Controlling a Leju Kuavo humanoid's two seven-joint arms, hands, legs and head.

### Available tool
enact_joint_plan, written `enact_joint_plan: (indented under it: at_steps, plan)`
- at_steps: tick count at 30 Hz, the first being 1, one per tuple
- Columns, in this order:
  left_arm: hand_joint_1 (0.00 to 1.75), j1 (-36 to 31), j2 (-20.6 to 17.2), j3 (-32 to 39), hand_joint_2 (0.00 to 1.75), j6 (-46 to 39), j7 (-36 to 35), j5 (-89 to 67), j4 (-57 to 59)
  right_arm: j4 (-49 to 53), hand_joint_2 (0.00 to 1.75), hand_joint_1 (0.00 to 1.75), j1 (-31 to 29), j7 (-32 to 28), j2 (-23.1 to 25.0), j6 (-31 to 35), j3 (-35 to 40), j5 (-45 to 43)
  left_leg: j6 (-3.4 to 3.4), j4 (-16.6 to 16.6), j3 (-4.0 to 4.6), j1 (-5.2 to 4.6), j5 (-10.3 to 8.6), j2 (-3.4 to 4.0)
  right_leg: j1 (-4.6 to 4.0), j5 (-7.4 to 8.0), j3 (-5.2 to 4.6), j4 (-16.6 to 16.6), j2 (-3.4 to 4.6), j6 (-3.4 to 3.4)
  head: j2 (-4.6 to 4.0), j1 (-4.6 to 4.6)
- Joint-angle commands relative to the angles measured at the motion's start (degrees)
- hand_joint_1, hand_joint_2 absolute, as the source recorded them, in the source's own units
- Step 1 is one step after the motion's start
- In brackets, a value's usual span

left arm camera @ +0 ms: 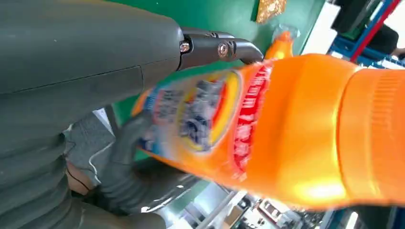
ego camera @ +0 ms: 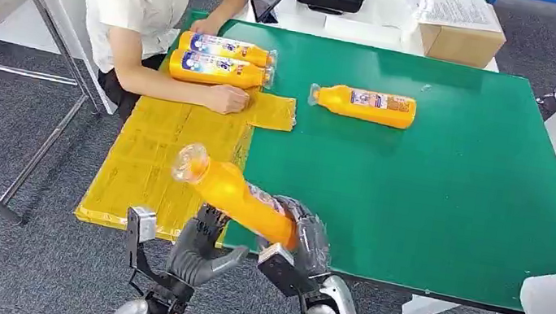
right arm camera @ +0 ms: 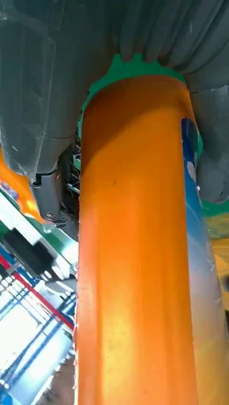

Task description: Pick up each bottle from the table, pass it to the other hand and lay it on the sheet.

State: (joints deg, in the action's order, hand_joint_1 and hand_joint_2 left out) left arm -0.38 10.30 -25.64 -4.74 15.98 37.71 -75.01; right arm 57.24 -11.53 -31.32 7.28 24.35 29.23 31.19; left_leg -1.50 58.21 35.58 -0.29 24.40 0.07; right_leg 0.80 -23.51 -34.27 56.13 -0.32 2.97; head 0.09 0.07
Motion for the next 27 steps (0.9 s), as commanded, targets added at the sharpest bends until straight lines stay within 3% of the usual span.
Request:
enact_joint_plan:
  at_steps: [1, 10, 26, 27]
  plan:
    - [0.0, -3.51, 0.94, 0.46, 1.75, 0.03, -1.06, 1.48, 5.53, -7.23, 1.75, 1.52, -3.59, -0.2, 0.42, 0.23, 5.65, -0.1, 0.14, -0.12, -0.45, 0.08, 0.12, -0.03, -0.08, -0.12, 0.46, -0.12, 0.01, -0.15, 0.0, 0.0]
    - [0.0, -6.03, 2.19, -0.18, 1.75, 0.45, 0.42, 4.75, 2.58, -9.72, 1.75, 1.36, -5.05, -0.85, 1.11, 0.9, 9.15, -1.87, 0.11, -0.03, -0.2, 0.04, 0.08, 0.0, -0.04, -0.07, 0.17, -0.02, 0.02, -0.11, 0.0, 0.0]
    - [0.0, -7.11, 2.55, 0.87, 1.75, -0.22, 1.83, 7.44, 1.94, -10.89, 1.75, 1.38, -4.65, -2.93, 2.33, -0.46, 13.43, -2.89, 0.08, -0.02, -0.08, 0.05, 0.04, -0.07, -0.05, -0.05, 0.07, -0.03, -0.06, -0.08, 0.0, 0.0]
    - [1.57, -7.2, 2.58, 1.17, 1.75, -0.55, 2.17, 7.44, 1.72, -10.92, 1.75, 1.34, -4.64, -2.97, 2.39, -0.55, 13.67, -3.08, 0.11, 0.02, -0.15, 0.08, 0.08, -0.09, -0.08, -0.09, 0.15, 0.0, -0.07, -0.11, 0.0, 0.0]
